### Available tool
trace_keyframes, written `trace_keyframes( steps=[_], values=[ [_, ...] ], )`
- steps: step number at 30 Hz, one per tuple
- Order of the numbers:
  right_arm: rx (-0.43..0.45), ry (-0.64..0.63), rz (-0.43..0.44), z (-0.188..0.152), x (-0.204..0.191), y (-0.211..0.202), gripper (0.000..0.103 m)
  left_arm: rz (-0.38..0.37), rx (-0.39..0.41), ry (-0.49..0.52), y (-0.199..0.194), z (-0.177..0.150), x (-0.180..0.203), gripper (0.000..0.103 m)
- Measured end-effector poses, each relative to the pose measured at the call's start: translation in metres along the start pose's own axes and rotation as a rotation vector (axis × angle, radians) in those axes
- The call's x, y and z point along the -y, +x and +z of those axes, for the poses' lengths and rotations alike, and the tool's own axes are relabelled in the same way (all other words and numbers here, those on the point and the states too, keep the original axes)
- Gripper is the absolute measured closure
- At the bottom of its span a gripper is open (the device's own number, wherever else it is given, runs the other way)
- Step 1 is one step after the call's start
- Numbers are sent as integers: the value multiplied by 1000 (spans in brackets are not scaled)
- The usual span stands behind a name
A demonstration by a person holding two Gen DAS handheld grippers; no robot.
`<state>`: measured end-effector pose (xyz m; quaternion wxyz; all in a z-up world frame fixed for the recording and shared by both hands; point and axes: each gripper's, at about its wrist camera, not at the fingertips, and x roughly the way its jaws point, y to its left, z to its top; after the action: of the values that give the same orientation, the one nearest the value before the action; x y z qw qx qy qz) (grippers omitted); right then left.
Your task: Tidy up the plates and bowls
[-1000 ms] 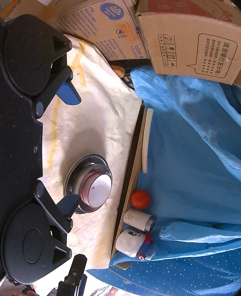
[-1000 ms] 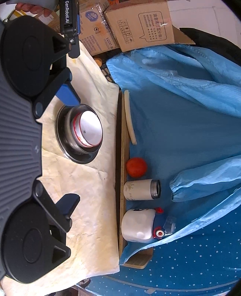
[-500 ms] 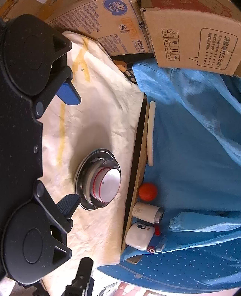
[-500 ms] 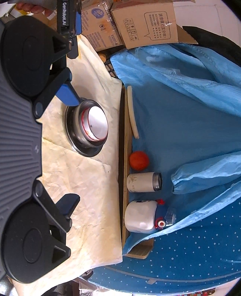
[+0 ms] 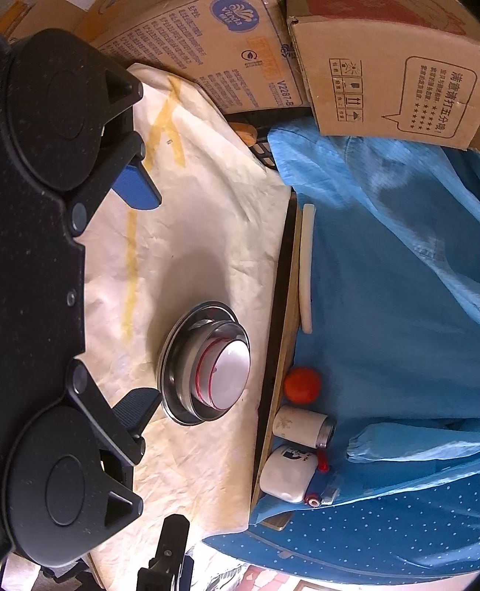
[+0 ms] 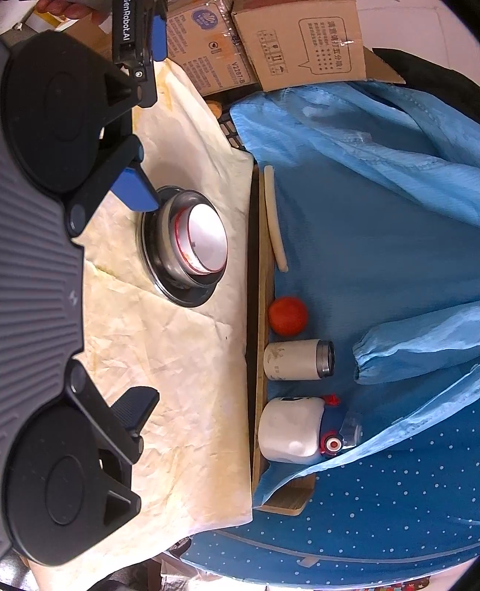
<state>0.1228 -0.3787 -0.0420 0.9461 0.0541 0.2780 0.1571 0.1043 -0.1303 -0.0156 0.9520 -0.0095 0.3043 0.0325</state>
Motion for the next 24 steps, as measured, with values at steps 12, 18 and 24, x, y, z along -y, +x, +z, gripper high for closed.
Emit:
trace_keyframes(
  steps=[12, 18, 24],
  values=[
    [-34, 10, -2, -9, 1, 6, 0, -1, -14, 11, 3, -5, 3, 1],
    [-29, 3, -2, -8, 0, 5, 0, -9, -19, 19, 4, -6, 3, 1],
    [-34, 7, -8, -8, 1, 6, 0, -11, -22, 24, 5, -6, 4, 1]
  ],
)
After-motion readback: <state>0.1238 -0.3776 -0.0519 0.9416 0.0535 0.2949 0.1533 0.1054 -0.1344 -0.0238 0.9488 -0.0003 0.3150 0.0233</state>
